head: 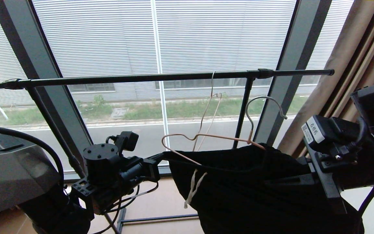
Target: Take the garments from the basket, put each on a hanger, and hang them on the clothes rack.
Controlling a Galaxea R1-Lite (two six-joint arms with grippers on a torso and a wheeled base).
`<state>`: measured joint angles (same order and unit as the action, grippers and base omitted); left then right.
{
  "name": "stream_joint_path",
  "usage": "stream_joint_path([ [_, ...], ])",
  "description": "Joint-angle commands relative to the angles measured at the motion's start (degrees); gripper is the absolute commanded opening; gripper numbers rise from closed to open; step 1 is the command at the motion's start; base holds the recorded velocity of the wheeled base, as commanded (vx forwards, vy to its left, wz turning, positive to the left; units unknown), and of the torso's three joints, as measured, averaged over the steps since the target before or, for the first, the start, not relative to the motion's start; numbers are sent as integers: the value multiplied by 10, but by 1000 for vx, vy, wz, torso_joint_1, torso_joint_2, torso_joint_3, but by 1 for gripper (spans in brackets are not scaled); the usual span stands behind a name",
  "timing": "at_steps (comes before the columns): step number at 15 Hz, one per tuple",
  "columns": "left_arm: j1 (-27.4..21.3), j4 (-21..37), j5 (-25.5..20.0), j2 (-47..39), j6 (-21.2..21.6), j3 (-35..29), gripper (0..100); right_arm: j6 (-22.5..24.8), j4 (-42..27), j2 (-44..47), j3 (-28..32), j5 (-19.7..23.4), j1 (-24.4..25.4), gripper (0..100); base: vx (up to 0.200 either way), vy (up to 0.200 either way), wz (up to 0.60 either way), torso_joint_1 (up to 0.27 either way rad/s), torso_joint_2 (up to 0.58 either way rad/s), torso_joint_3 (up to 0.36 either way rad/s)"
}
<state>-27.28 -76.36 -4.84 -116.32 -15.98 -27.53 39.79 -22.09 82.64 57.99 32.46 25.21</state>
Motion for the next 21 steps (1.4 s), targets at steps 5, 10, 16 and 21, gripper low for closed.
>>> stream_joint_path([
  [5,4,0,-1,0,-1,-11,0,0,0,5,-22,-13,3,0,0,0,0,0,0,0],
  [10,11,0,-2,2,-2,-15,0,8,1,14,-37,-26,4,0,0,0,0,0,0,0],
  [16,12,0,-2,3,-2,-15,0,9,5,33,-59,-60,17,0,0,0,0,0,0,0],
  [21,11,0,-2,17,-2,-11,0,8,6,45,-59,-68,17,0,0,0,0,0,0,0],
])
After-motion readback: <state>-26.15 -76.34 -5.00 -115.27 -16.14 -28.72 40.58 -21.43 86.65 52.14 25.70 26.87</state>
